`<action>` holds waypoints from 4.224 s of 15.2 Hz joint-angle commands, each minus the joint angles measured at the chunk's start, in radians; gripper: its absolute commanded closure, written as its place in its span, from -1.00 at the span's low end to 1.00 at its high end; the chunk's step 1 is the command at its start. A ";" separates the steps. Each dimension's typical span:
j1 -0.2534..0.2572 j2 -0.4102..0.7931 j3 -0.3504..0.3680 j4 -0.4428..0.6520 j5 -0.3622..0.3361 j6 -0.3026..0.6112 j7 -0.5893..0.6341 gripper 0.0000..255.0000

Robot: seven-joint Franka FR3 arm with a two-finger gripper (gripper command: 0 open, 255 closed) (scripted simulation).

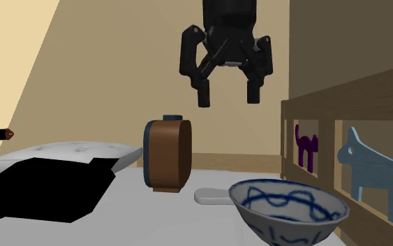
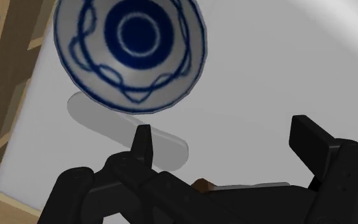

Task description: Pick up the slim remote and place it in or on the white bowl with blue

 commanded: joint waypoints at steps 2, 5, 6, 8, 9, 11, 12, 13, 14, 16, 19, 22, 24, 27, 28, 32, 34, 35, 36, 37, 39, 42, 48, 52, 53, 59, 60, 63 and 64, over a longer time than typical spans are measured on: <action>0.039 0.116 -0.067 0.047 0.027 0.050 -0.184 -1.00; 0.073 0.244 -0.121 0.111 0.076 0.087 -0.364 -1.00; 0.082 0.289 -0.136 0.135 0.097 0.096 -0.425 -1.00; 0.093 0.380 -0.156 0.186 0.143 0.111 -0.546 -1.00; 0.095 0.426 -0.162 0.214 0.167 0.116 -0.606 -1.00; 0.094 0.517 -0.165 0.271 0.214 0.123 -0.722 -1.00; 0.089 0.562 -0.161 0.301 0.236 0.124 -0.777 -1.00; 0.083 0.606 -0.155 0.331 0.257 0.124 -0.830 -1.00; 0.076 0.649 -0.147 0.363 0.275 0.123 -0.881 -1.00; 0.058 0.732 -0.125 0.427 0.305 0.120 -0.975 -1.00; 0.033 0.846 -0.087 0.523 0.333 0.112 -1.096 -1.00; 0.029 0.861 -0.082 0.503 0.341 0.146 -1.101 -1.00; 0.028 0.873 -0.079 0.492 0.347 0.168 -1.105 -1.00; 0.025 0.889 -0.074 0.478 0.356 0.196 -1.110 -1.00; 0.025 0.889 -0.074 0.478 0.356 0.196 -1.110 -1.00; 0.025 0.889 -0.074 0.478 0.356 0.196 -1.110 -1.00; 0.025 0.889 -0.074 0.478 0.356 0.196 -1.110 -1.00; 0.025 0.889 -0.074 0.478 0.356 0.196 -1.110 -1.00; 0.025 0.889 -0.074 0.478 0.356 0.196 -1.110 1.00; 0.025 0.889 -0.074 0.478 0.356 0.196 -1.110 1.00; 0.025 0.889 -0.074 0.478 0.356 0.196 -1.110 1.00; 0.025 0.889 -0.074 0.479 0.356 0.196 -1.110 1.00; 0.029 0.869 -0.079 0.493 0.346 0.164 -1.104 1.00; 0.032 0.846 -0.085 0.515 0.333 0.120 -1.096 1.00; 0.033 0.841 -0.087 0.521 0.330 0.109 -1.094 1.00; 0.036 0.812 -0.094 0.564 0.314 0.040 -1.083 1.00; 0.036 0.808 -0.095 0.572 0.312 0.029 -1.082 1.00; 0.037 0.797 -0.098 0.597 0.306 -0.007 -1.077 1.00; 0.037 0.793 -0.098 0.606 0.304 -0.019 -1.076 1.00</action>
